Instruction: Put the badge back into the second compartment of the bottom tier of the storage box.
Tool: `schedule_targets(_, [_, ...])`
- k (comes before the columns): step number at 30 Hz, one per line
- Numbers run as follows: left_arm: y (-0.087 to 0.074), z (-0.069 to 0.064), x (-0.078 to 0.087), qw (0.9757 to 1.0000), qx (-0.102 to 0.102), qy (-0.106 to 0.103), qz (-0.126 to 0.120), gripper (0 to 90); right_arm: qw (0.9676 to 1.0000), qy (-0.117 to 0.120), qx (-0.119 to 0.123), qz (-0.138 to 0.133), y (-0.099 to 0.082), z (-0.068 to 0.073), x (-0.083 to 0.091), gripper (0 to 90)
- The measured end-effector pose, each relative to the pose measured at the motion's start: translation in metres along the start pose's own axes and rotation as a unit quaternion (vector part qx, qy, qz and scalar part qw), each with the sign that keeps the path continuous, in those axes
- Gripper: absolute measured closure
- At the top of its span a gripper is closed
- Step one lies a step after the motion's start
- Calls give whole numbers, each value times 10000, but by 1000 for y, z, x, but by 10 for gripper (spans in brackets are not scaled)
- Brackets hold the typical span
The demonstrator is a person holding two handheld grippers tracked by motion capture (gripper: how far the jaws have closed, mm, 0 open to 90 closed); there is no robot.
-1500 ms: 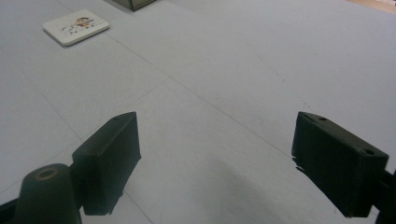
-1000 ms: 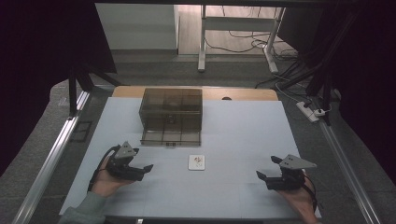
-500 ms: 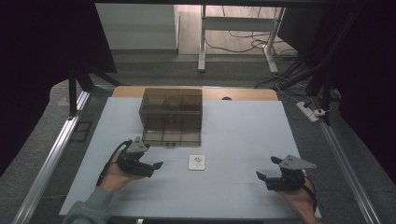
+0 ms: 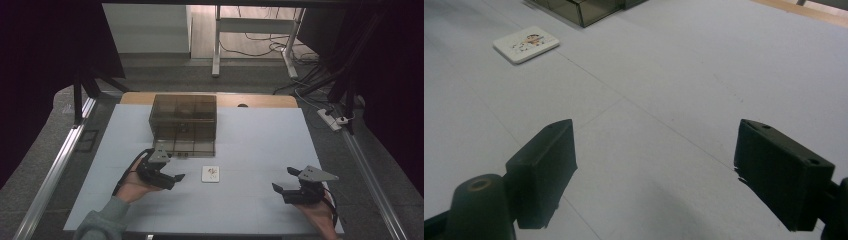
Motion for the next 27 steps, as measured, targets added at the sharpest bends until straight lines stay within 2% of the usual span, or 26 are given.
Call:
schedule_targets(13, [13, -4, -14, 9998, -91, -158, 45, 151, 10000, 7, -24, -28, 0, -1, 0, 177])
schedule_targets(27, [29, -13, -32, 9990, -283, -339, 99, 151, 10000, -21, 17, 65, -3, -2, -2, 177])
Point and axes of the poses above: each handheld gripper's, and its own axes: x roughly backward along the jaws, y roughly out of its top, z roughly to its left, the point moved 6 cm from there along -x, roughly forward along the jaws, and after that the axes turned 6 degrees about -x, right-handed, at the moved point
